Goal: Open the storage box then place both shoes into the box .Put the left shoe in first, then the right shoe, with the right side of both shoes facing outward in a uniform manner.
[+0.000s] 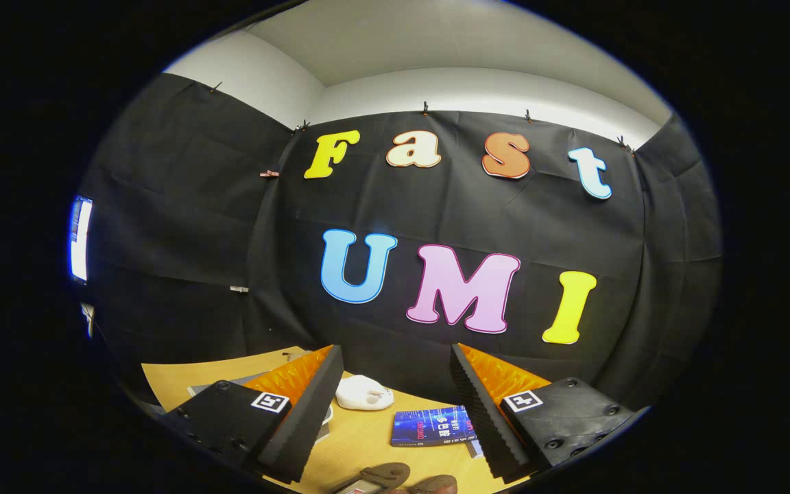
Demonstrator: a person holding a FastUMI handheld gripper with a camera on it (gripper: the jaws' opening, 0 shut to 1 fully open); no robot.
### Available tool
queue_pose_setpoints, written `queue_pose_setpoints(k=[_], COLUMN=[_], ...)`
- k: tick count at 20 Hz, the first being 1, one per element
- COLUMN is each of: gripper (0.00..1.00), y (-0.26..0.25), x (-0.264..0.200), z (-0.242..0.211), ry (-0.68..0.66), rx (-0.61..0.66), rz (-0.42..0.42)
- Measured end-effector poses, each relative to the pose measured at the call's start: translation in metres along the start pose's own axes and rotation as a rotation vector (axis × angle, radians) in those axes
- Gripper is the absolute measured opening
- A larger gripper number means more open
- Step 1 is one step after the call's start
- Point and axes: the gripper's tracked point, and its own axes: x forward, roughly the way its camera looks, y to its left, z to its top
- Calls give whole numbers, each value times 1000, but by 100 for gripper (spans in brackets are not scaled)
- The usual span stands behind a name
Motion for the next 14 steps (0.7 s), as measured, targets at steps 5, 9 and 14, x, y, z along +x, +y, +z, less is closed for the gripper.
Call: queue_pose_setpoints(k=[5, 9, 14], gripper=[97, 97, 97], y=[0, 13, 22], x=[4, 6, 13], z=[-2, -6, -12], ry=[0, 25, 47], rx=[1, 56, 101], rz=[2, 57, 112])
